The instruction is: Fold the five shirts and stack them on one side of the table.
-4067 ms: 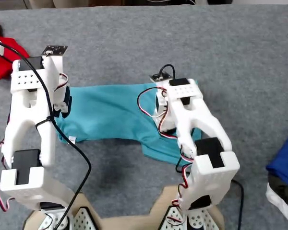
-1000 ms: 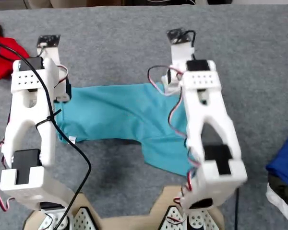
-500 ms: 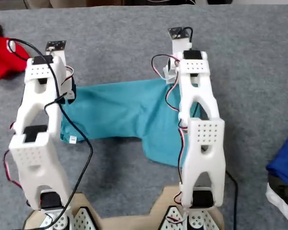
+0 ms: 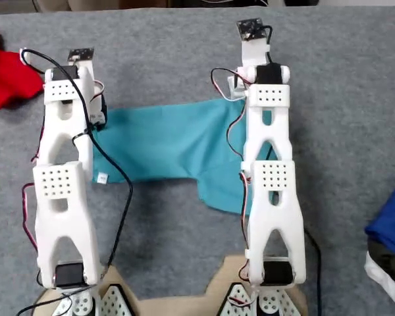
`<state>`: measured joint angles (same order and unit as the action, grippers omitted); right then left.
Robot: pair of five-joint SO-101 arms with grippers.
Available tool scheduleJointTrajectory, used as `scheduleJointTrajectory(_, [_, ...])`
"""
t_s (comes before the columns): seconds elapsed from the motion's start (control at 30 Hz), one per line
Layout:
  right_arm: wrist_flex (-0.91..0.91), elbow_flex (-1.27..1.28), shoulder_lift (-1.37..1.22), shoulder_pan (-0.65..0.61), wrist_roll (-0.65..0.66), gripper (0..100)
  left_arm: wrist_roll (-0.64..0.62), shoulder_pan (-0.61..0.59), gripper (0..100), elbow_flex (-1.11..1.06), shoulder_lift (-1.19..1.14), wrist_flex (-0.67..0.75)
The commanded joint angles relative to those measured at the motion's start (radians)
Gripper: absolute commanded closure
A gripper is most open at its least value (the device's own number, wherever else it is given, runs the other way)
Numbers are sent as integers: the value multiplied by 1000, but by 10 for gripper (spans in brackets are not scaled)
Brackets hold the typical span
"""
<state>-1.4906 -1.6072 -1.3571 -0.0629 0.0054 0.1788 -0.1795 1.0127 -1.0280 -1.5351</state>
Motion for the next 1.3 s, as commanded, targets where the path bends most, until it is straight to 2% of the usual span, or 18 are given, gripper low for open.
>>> scheduleJointTrajectory(0.0, [-38, -54, 47, -10, 61, 991, -3, -17, 933, 206, -65, -2])
scheduleJointTrajectory(0.1, [-68, -58, 84, -22, 84, 991, -3, -18, 933, 299, -119, -15])
scheduleJointTrajectory(0.3, [-169, -59, 186, -28, 107, 991, -3, -52, 929, 456, -130, -163])
scheduleJointTrajectory(0.43, [-299, -54, 259, -50, 245, 990, 2, -87, 929, 532, -130, -222])
scheduleJointTrajectory(0.7, [-298, 82, 456, -67, 471, 991, 91, -127, 930, 463, -77, -227])
scheduleJointTrajectory(0.87, [-298, 384, 685, -91, 563, 992, 98, -127, 933, 238, 151, -229])
scheduleJointTrajectory(1.07, [-295, 851, 995, -166, 598, 991, 120, -115, 933, -247, 504, -227])
scheduleJointTrajectory(1.27, [-292, 1257, 1233, -217, 710, 990, 201, -117, 933, -674, 819, -224])
